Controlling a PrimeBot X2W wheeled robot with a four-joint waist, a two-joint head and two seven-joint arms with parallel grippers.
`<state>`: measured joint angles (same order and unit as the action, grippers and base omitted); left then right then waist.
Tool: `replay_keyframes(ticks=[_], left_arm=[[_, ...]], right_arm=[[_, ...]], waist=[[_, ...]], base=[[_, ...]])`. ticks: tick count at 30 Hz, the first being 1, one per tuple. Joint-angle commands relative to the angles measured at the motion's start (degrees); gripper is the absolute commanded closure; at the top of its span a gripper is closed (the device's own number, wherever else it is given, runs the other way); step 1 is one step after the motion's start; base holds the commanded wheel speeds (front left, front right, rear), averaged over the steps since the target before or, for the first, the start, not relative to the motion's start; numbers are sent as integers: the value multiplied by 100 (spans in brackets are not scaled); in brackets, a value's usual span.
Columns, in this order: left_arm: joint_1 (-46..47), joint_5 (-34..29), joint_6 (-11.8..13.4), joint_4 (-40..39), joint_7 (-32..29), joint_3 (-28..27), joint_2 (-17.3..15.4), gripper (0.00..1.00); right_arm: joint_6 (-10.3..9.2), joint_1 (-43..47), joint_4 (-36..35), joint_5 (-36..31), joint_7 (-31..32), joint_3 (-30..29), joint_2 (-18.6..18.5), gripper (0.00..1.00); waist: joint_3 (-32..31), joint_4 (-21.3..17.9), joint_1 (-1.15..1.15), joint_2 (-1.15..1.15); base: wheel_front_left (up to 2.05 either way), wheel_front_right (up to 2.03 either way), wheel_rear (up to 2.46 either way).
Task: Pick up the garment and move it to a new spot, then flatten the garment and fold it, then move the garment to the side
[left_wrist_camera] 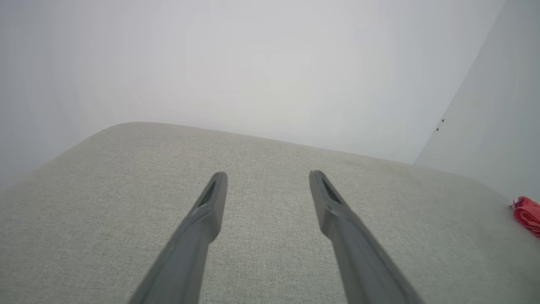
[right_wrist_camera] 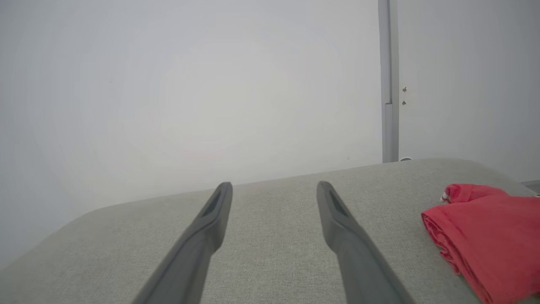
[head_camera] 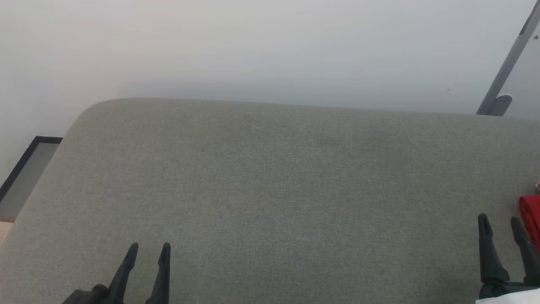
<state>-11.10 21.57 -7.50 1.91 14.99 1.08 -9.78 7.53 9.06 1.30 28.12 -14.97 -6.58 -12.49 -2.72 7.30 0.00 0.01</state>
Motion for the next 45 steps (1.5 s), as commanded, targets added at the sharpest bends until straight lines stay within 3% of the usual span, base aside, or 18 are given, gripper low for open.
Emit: replay_keyframes(ticks=[1,34,35,40,45], left_arm=[[-72,-46,2,-70,23,-33,34,0],[32,25,2,-92,23,-47,88,0],[-32,7,0,-76,-2,-32,95,100],[-59,64,1,176,-22,14,167,100],[61,582,6,235,-149,-15,184,100]], right_arm=[[-9,68,-57,-29,-24,-26,44,0],[-9,-46,-16,63,-24,99,141,0],[0,3,-26,59,1,96,130,100],[0,79,224,119,52,118,248,100],[0,-37,293,565,199,111,297,100]], waist=[[3,3,0,-1],[19,-10,0,-1],[18,-11,0,-1],[21,-17,0,-1],[32,-46,0,-1]], base=[[0,0,0],[0,0,0],[0,0,0],[0,0,0],[0,0,0]])
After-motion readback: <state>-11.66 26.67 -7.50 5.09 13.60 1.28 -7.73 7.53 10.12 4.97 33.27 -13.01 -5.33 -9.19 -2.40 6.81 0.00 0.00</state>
